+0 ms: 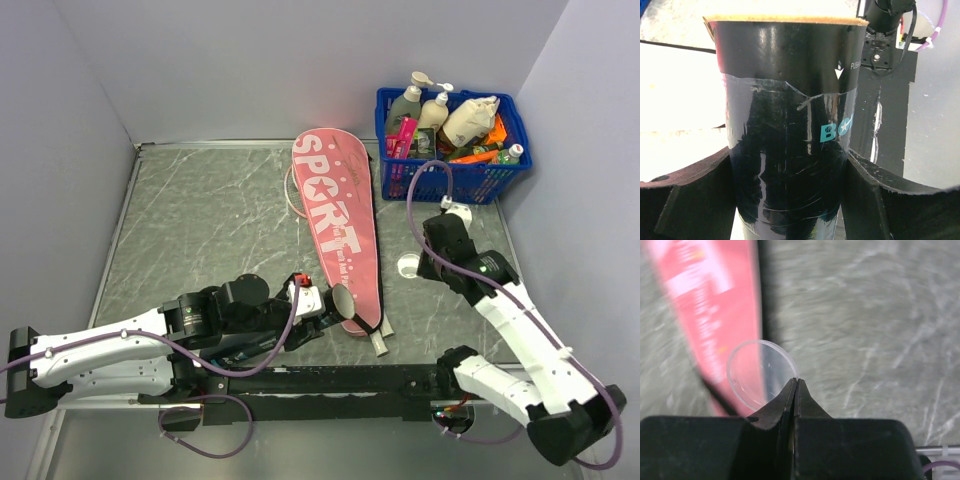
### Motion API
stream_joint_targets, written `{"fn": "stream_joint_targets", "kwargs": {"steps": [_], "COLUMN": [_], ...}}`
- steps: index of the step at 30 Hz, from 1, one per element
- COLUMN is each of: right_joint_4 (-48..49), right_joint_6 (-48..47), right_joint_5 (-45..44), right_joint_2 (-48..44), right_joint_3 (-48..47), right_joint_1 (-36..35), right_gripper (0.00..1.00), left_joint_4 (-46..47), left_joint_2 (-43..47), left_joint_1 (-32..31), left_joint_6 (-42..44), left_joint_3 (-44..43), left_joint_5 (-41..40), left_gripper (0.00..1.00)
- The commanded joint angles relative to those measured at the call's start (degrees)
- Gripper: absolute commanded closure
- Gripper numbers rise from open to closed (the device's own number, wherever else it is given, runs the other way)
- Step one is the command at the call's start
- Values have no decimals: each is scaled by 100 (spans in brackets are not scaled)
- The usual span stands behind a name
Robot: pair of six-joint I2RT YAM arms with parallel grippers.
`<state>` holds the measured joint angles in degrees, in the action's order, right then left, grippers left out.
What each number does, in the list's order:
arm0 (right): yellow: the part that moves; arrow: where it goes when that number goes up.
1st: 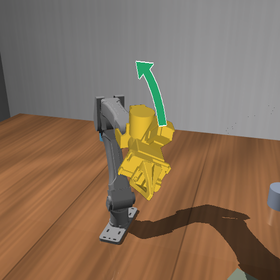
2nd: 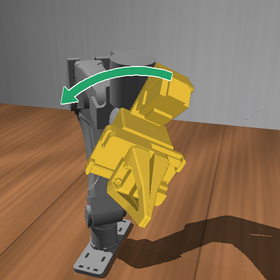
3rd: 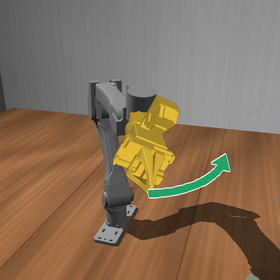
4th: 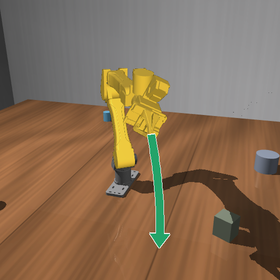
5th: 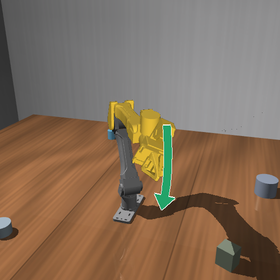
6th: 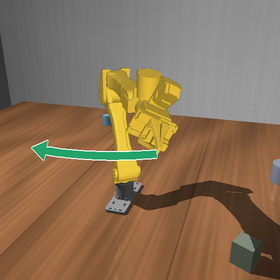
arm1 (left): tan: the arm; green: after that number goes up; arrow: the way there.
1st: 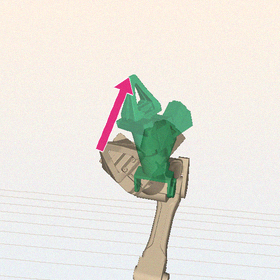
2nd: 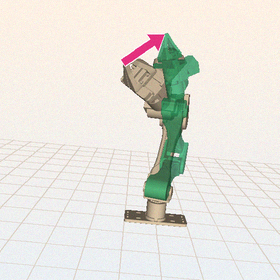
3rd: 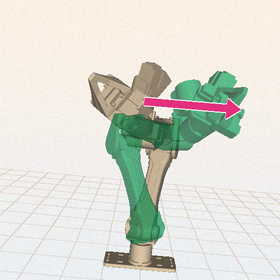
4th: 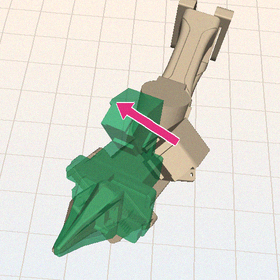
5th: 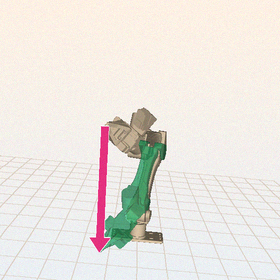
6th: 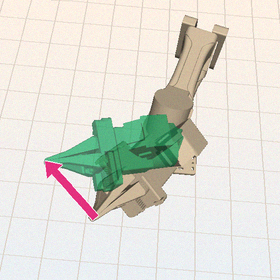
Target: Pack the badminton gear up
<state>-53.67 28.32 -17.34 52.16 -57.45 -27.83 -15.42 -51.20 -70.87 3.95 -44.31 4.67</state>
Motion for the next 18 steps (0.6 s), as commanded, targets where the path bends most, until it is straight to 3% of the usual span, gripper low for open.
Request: {"fn": "stream_joint_targets", "kwargs": {"steps": [1, 6, 10, 14, 18], "right_joint_4": [488, 1436, 1841, 2106, 2124], "right_joint_6": [218, 315, 455, 613, 658], "right_joint_5": [-288, 704, 1416, 1445, 1365], "right_joint_2": [198, 662, 1374, 1788, 1973], "right_joint_3": [584, 1394, 1622, 1755, 1746], "right_joint_1": [804, 1911, 2177, 2203, 2203], "right_gripper": [100, 100, 100, 100, 82], "left_joint_4": [127, 83, 83, 65, 74], "left_joint_2": [163, 347, 497, 637, 822], "left_joint_1": [-32, -32, -32, -32, -41], "left_joint_6": [-219, -263, -271, -289, -298], "left_joint_3": [-244, -288, -297, -297, -297], "left_joint_5": [-203, -203, -115, -80, -89], "left_gripper": [99, 99, 99, 99, 99]}}
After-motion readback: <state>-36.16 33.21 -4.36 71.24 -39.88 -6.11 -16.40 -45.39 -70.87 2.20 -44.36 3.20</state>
